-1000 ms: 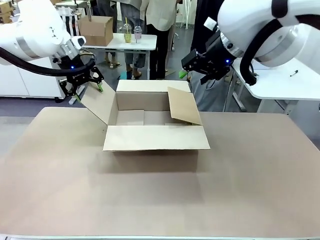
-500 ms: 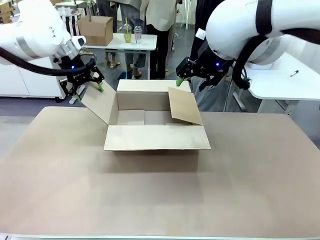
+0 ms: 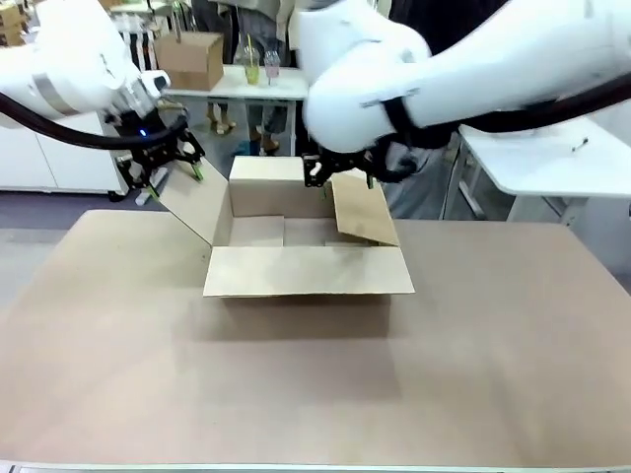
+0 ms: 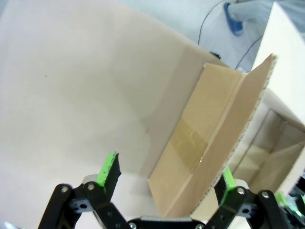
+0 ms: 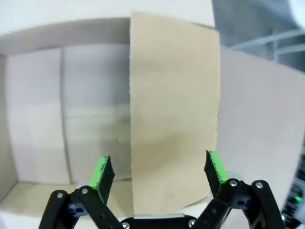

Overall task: Pack the gift set into the box.
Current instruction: Place both hands on the side flaps of the Package Box and spread them outward.

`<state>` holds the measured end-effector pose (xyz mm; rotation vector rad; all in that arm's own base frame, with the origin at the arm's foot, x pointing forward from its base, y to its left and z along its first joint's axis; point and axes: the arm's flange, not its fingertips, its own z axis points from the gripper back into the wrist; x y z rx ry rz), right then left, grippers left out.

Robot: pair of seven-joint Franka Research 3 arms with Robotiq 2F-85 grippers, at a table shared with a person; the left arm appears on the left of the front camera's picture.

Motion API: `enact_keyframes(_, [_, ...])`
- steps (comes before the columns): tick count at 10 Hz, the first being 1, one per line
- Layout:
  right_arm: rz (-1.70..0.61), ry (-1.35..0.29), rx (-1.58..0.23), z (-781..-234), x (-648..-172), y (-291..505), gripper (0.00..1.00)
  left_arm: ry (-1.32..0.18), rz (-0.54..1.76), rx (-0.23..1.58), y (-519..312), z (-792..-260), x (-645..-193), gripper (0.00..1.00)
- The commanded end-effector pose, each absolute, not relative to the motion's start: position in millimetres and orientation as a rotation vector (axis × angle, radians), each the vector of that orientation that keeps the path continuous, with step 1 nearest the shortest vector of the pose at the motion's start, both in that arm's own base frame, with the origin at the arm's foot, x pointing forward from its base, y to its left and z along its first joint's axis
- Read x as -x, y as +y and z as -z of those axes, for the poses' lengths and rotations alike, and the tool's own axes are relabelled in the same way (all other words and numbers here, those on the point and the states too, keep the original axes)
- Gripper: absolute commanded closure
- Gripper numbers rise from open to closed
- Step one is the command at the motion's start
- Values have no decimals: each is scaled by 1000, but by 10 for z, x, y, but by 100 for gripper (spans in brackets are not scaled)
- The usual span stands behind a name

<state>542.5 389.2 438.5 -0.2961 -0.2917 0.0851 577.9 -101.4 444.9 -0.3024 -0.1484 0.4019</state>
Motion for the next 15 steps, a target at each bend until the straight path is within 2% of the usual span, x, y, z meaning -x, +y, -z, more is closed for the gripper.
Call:
enact_keyframes(1, [-157,-240,329,-4339,-5694,4225,0,-158,-418,290,-1014,-4478,-5768,0])
enact_keyframes(2, [-85,-292,296,-4385,-5425,3892,0,-158,-418,290,-1014,-4478,-5768,0])
enact_keyframes(3, [-85,-292,296,-4385,-5425,3892,0,-158,-418,290,-1014,-4478,-5768,0])
enact_keyframes(4, [-116,-270,347,-4197,-5478,4175,0,-158,-418,290,-1014,-4478,-5768,0])
enact_keyframes(5, [-108,-303,489,-4127,-5483,4211,0,-158,-418,290,-1014,-4478,-5768,0])
enact_keyframes(10, [11,-391,662,-3932,-5570,4061,0,-158,-418,290,-1014,-4478,-5768,0])
enact_keyframes(15, [84,-453,707,-4442,-5436,3630,0,-158,-418,290,-1014,-4478,-5768,0])
